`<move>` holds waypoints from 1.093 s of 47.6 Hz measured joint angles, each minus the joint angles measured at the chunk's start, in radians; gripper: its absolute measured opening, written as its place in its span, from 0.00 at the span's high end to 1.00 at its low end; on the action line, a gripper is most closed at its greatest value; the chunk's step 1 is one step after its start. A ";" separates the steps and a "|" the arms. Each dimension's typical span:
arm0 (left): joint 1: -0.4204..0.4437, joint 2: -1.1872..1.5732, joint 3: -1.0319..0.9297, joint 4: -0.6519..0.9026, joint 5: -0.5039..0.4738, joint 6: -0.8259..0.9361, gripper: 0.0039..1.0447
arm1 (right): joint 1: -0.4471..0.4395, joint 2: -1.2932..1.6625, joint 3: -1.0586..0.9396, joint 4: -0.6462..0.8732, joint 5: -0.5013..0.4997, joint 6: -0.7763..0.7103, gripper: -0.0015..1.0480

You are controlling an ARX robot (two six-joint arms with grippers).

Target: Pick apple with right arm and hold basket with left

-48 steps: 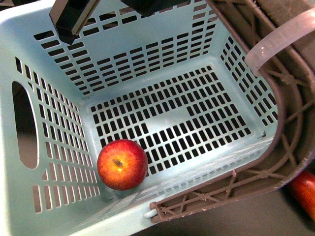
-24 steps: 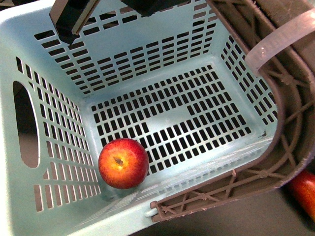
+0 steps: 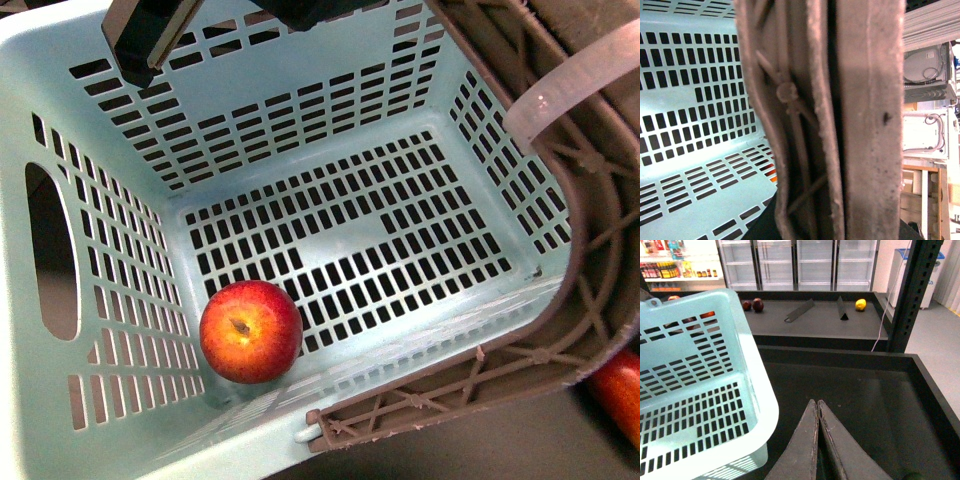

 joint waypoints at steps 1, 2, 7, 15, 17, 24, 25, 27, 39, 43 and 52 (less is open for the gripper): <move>0.000 0.000 0.000 0.000 0.000 0.001 0.85 | 0.000 0.000 0.000 0.000 0.000 0.000 0.98; 0.000 0.000 0.000 0.000 0.002 0.002 0.85 | 0.000 0.000 0.000 -0.001 0.000 0.000 0.98; 0.000 0.000 0.000 0.000 0.002 -0.003 0.85 | 0.000 -0.002 0.000 -0.002 0.000 0.000 0.98; 0.000 0.000 0.000 0.000 0.001 -0.001 0.85 | 0.000 -0.003 0.000 -0.002 0.000 -0.002 0.84; 0.000 0.000 0.000 0.000 0.001 0.000 0.85 | 0.000 -0.003 0.000 -0.002 0.000 -0.002 0.79; 0.000 0.000 0.000 0.000 0.002 -0.001 0.85 | 0.000 -0.003 0.000 -0.002 0.000 -0.002 0.54; 0.000 0.000 0.000 0.000 0.002 0.000 0.85 | 0.000 -0.003 0.000 -0.002 0.000 -0.002 0.50; 0.000 0.000 0.000 0.000 0.001 0.000 0.85 | 0.000 -0.003 0.000 -0.002 0.000 -0.002 0.42; 0.000 0.000 0.000 0.000 0.001 0.000 0.85 | 0.000 -0.003 0.000 -0.002 0.000 -0.002 0.08; 0.000 0.000 0.000 0.000 0.001 0.000 0.85 | 0.000 -0.003 0.000 -0.002 0.000 -0.002 0.08; 0.006 -0.011 -0.003 0.112 -0.455 -0.285 0.85 | 0.000 -0.003 0.000 -0.002 0.000 -0.002 0.08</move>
